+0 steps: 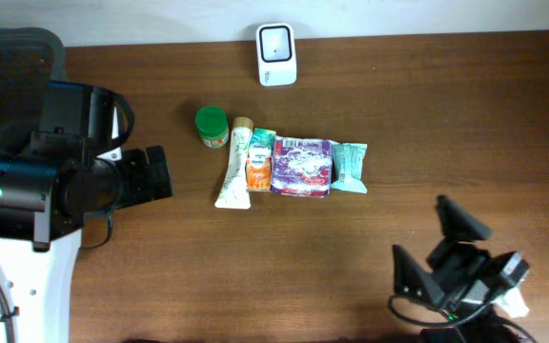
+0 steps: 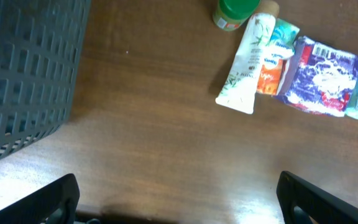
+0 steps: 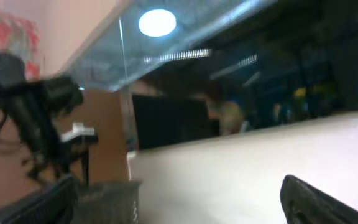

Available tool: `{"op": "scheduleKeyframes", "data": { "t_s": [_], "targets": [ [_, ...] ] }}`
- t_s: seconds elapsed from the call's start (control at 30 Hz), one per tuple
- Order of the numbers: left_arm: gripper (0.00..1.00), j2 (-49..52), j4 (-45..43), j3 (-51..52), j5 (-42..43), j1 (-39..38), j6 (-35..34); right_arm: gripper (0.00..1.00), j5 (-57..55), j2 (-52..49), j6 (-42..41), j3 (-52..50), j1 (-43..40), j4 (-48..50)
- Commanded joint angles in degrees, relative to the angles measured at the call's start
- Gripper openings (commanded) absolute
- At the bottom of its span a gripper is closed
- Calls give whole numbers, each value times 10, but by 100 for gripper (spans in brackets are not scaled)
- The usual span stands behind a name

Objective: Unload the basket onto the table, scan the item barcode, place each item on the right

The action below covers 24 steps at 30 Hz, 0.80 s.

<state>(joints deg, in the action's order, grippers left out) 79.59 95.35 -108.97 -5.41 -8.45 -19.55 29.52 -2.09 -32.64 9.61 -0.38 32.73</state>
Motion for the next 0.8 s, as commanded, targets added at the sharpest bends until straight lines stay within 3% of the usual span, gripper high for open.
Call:
{"op": "scheduleKeyframes", "data": {
  "t_s": [0.0,0.1,0.17,0.23,0.33,0.4,0.53,0.77],
  "targets": [
    [99,-7,1,1,-2,0,-6,99,-32,-62,133,163,4,-100],
    [99,-7,1,1,-2,0,-6,99,-42,-217,306,383,4,-375],
    [99,-7,1,1,-2,0,-6,99,-122,-324,371,494,4,-535],
    [99,-7,1,1,-2,0,-6,99,-192,-476,384,625,4,-705],
    [99,-7,1,1,-2,0,-6,99,-156,-628,384,738,4,-850],
    [99,-7,2,1,-2,0,-6,99,-136,-713,382,777,4,-909],
    [99,-8,2,1,-2,0,-6,99,-100,-830,352,778,-6,-911],
    [99,-8,1,1,-2,0,-6,96,87,-1057,380,778,-64,-910]
  ]
}}
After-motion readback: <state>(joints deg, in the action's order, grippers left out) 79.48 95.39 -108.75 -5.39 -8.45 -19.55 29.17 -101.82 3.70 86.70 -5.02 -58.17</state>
